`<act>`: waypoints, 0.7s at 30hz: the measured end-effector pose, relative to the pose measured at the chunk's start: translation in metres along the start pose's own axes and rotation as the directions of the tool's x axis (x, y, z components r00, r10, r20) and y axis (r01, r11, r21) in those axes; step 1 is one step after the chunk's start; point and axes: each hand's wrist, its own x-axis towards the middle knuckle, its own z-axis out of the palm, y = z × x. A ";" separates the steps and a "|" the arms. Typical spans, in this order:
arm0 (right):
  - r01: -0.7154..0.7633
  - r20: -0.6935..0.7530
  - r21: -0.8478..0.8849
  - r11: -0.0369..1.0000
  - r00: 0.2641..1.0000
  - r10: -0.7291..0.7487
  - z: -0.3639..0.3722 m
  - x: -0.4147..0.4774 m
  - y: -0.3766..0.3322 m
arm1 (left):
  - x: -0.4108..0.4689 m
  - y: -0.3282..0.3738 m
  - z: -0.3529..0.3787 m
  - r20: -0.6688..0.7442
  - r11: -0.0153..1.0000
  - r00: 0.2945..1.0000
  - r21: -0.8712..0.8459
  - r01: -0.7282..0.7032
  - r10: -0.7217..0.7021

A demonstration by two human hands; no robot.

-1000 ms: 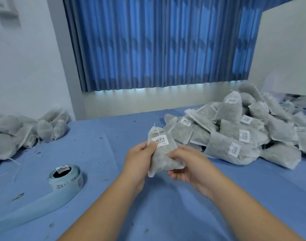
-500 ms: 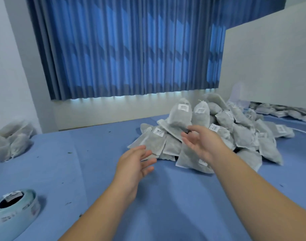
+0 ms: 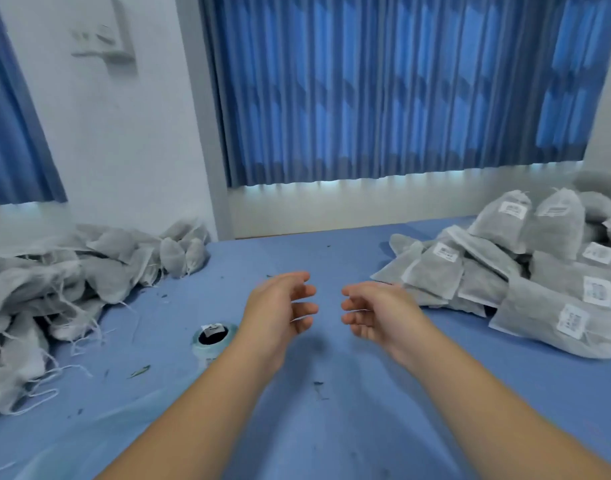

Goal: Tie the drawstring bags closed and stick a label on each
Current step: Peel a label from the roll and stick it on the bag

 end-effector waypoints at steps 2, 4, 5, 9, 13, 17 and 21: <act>0.017 0.111 -0.017 1.000 0.994 -0.015 0.039 -0.004 0.006 | -0.001 0.011 -0.026 -0.032 0.999 0.999 0.043 -0.028 0.030; 0.055 0.179 -0.068 0.996 0.983 -0.042 0.075 -0.008 0.013 | -0.003 0.020 -0.054 -0.064 0.992 0.996 0.119 -0.050 0.058; 0.090 0.189 -0.112 0.990 0.980 -0.068 0.091 -0.009 0.017 | -0.004 0.024 -0.068 -0.080 0.986 0.994 0.160 -0.055 0.069; 0.288 0.141 -0.274 0.918 0.956 -0.258 0.139 -0.006 0.037 | -0.001 0.036 -0.124 -0.171 0.955 0.982 0.296 -0.029 0.083; 0.394 0.128 -0.338 0.855 0.919 -0.373 0.149 0.002 0.065 | 0.014 0.041 -0.176 -0.262 0.926 0.964 0.375 0.051 0.053; 0.531 0.293 -0.485 0.695 0.847 -0.443 0.143 0.008 0.082 | 0.045 0.031 -0.222 -0.255 0.597 0.947 0.797 0.093 0.194; 0.593 0.371 -0.466 0.657 0.805 -0.463 0.152 0.008 0.089 | 0.080 0.033 -0.260 -0.138 -0.282 0.971 0.940 0.190 0.197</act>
